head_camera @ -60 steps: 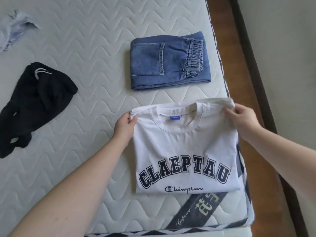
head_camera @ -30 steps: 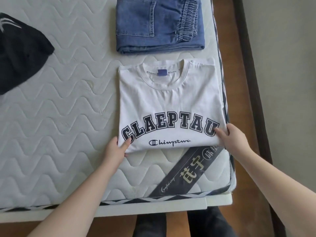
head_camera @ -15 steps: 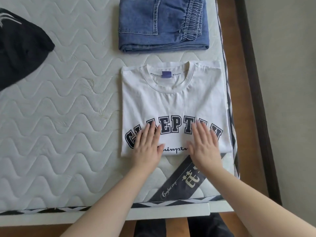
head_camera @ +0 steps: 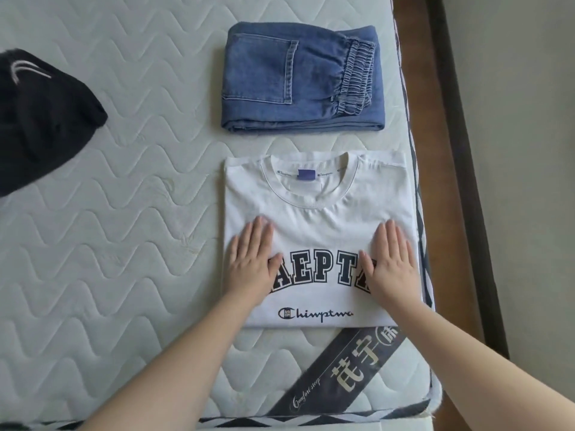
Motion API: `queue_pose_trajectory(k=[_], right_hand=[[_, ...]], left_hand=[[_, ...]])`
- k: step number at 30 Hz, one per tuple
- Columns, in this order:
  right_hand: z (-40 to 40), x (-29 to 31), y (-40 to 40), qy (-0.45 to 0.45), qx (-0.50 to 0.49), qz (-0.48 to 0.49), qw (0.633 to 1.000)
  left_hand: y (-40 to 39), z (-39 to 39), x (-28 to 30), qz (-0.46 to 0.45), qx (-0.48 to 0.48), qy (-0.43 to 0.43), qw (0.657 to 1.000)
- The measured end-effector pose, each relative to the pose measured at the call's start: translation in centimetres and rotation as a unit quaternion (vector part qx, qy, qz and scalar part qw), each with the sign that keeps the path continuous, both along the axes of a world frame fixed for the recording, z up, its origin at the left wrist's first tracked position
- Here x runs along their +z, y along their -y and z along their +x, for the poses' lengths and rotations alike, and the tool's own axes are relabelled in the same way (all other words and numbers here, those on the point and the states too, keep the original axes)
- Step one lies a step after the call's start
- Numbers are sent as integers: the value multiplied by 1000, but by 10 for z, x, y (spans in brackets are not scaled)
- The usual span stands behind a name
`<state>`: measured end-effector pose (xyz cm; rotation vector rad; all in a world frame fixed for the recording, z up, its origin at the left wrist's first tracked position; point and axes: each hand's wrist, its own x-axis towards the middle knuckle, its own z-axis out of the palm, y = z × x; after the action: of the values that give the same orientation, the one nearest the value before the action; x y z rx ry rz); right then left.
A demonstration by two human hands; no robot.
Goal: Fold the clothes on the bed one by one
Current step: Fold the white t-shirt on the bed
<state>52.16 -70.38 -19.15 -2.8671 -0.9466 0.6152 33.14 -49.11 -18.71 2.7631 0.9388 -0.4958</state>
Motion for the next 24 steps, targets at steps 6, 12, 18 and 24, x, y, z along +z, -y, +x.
queue_pose_trajectory(k=[6, 12, 18, 24], right_hand=[[57, -4, -57, 32, 65, 7, 997], [89, -20, -83, 41, 109, 18, 993], [92, -33, -81, 75, 95, 38, 992], [93, -33, -82, 84, 85, 17, 993]], left_hand=[[-61, 71, -10, 19, 37, 16, 999], [-70, 87, -23, 37, 5, 39, 999], [-68, 83, -40, 60, 18, 80, 995], [-70, 85, -40, 57, 25, 52, 997]])
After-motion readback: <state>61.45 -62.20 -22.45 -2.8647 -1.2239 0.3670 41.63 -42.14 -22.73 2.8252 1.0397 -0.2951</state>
